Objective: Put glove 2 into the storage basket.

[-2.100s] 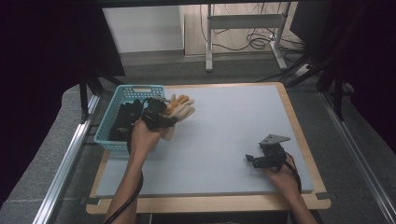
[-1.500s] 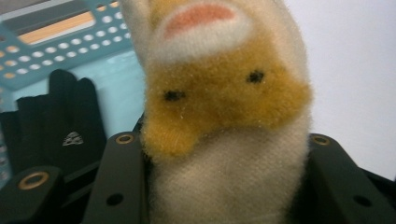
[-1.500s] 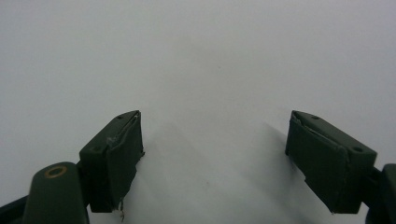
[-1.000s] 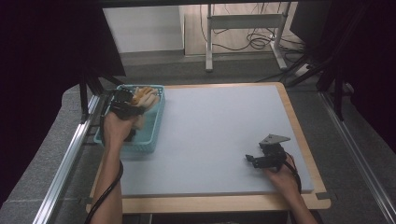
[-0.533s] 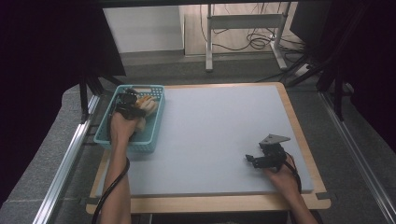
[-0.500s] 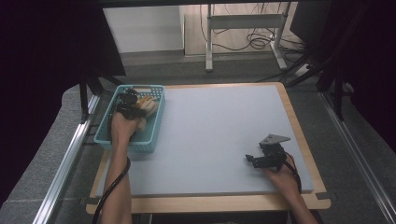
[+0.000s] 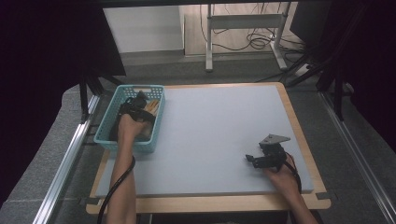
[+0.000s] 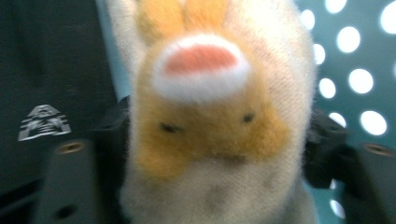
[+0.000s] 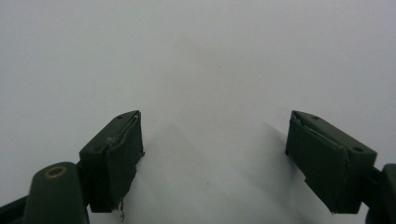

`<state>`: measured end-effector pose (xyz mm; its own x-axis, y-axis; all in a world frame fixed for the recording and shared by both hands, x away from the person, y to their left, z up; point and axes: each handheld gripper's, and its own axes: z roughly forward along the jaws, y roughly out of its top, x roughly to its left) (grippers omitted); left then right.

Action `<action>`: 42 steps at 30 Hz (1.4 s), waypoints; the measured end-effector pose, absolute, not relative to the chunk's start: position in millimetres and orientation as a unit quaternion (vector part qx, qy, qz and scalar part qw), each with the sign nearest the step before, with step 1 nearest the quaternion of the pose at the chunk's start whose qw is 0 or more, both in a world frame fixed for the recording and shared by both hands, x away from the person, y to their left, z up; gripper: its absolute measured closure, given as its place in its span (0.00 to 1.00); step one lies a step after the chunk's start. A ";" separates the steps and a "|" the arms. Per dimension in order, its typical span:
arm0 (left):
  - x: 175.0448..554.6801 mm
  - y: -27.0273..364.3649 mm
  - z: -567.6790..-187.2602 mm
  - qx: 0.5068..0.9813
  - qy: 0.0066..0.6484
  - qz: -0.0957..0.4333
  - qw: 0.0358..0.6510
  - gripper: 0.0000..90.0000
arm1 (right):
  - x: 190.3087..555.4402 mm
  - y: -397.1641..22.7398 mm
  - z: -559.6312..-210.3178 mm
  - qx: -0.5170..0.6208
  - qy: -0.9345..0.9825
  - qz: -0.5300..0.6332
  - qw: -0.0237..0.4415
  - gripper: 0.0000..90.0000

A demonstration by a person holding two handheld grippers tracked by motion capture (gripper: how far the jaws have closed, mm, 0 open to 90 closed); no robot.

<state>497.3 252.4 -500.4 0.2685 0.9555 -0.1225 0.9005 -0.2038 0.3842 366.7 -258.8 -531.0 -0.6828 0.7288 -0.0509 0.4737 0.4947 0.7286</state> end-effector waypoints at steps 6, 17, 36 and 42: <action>482.3 265.1 -467.2 0.766 0.590 0.088 0.239 0.12 | 366.7 -258.7 -531.1 0.355 0.846 0.355 0.180 0.21; 476.9 293.8 -472.7 0.740 0.621 0.151 0.209 0.76 | 366.7 -258.8 -531.0 0.356 0.846 0.355 0.179 0.21; 482.9 281.3 -490.4 0.752 0.610 0.141 0.206 0.75 | 366.7 -258.8 -531.0 0.356 0.846 0.355 0.179 0.21; 474.9 290.5 -484.7 0.740 0.611 0.166 0.227 0.51 | 366.7 -258.8 -531.1 0.355 0.846 0.355 0.179 0.21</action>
<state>474.9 290.5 -484.7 0.1980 0.9797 -0.0314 0.8291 -0.1503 0.5386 366.7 -258.8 -531.1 -0.6830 0.7287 -0.0508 0.4739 0.4949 0.7284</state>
